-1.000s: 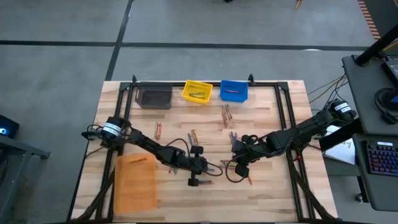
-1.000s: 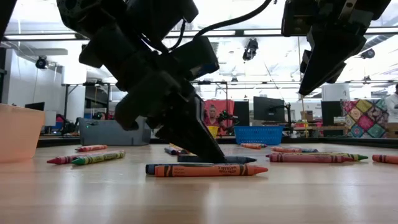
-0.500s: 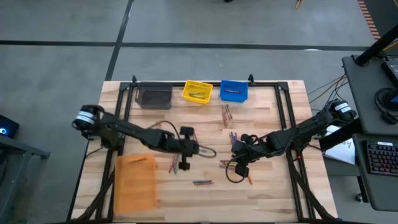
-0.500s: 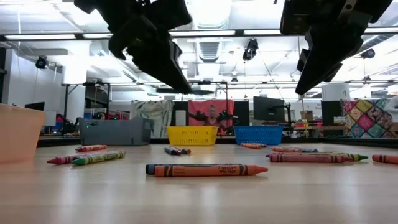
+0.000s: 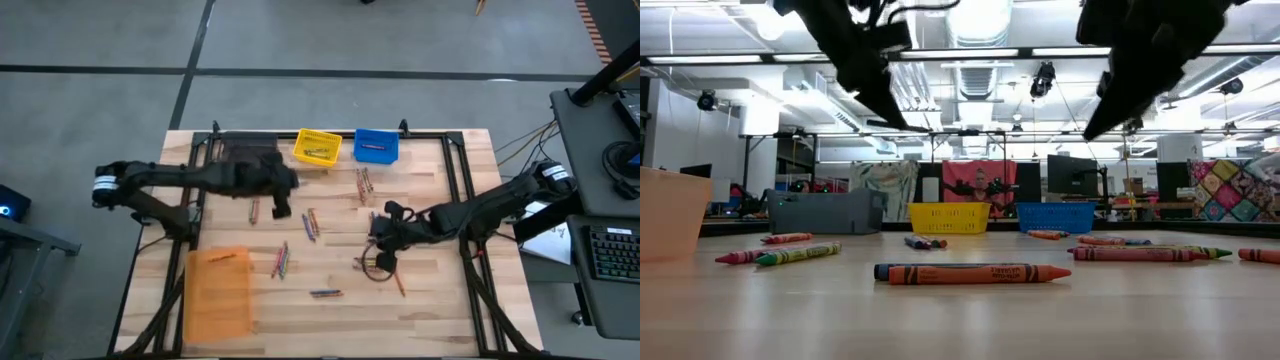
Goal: Sort crayons
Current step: Put the blue crayon into the black bin
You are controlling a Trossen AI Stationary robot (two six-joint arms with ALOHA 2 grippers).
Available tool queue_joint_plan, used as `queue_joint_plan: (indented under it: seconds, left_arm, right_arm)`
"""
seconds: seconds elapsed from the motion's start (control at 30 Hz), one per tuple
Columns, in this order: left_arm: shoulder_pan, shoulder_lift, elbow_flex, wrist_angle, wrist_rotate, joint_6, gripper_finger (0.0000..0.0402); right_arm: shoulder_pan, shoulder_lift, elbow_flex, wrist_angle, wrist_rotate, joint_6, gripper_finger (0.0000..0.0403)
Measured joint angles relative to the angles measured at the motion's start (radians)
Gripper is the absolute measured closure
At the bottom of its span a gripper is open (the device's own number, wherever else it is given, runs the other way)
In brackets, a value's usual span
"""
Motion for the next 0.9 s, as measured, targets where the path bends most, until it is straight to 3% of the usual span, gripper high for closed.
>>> queue_joint_plan:
  seconds: [0.27, 0.53, 0.7, 0.9]
  left_arm:
    - [0.337, -0.029, -0.048, 0.009, 0.002, 0.010, 0.0402]
    - [0.662, 0.019, -0.049, 0.024, 0.096, -0.062, 0.0401]
    - [0.736, 0.046, -0.049, 0.027, 0.179, -0.053, 0.0401]
    - [0.740, 0.064, -0.049, -0.011, 0.242, 0.174, 0.0401]
  right_arm:
    - [-0.214, -0.121, 0.000, 0.030, 0.001, -0.205, 0.0344]
    - [-0.414, -0.176, 0.000, 0.080, -0.001, -0.302, 0.0344]
    - [-0.450, -0.165, 0.000, 0.096, -0.015, -0.320, 0.0344]
    - [-0.449, -0.148, 0.000, 0.097, -0.016, -0.318, 0.0344]
